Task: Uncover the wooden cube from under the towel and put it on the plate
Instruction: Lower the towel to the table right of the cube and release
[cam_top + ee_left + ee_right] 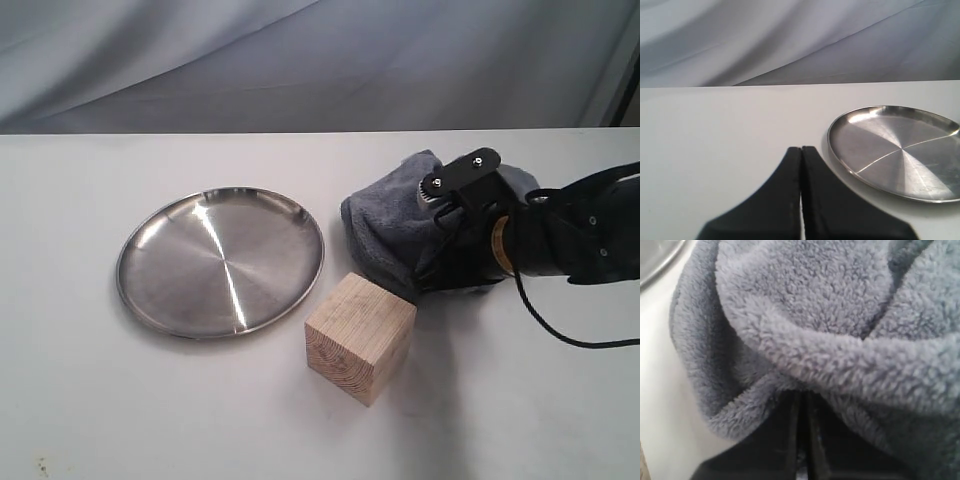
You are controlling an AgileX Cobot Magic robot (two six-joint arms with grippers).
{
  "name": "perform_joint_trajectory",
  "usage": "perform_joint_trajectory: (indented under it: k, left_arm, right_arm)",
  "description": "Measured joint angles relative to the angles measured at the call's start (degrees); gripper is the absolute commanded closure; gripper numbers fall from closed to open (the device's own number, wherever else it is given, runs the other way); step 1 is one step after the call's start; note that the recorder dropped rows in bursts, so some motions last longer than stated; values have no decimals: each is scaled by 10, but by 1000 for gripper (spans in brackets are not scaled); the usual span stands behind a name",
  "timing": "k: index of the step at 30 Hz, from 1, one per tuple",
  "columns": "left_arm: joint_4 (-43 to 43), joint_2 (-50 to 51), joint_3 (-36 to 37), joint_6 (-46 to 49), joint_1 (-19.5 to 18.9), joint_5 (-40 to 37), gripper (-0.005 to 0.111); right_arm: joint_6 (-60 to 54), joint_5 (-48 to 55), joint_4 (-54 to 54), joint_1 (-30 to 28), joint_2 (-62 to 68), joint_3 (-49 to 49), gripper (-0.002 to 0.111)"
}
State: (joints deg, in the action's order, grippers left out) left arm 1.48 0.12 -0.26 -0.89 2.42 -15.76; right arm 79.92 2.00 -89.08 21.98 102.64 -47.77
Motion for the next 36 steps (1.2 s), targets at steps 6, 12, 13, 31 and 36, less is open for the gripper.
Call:
perform_joint_trajectory:
  k: [6, 12, 13, 31, 36]
  left_arm:
    - [0, 0, 0, 0, 0, 0, 107]
    - [0, 0, 0, 0, 0, 0, 107]
    - [0, 0, 0, 0, 0, 0, 107]
    - [0, 0, 0, 0, 0, 0, 107]
    - [0, 0, 0, 0, 0, 0, 107]
  right_arm:
    - [0, 2, 10, 0, 4, 0, 71]
    - [0, 42, 16, 0, 4, 0, 8]
    - [0, 52, 18, 0, 4, 0, 5]
    - [0, -68, 24, 0, -165, 25, 3]
    - [1, -69, 10, 0, -172, 65, 3]
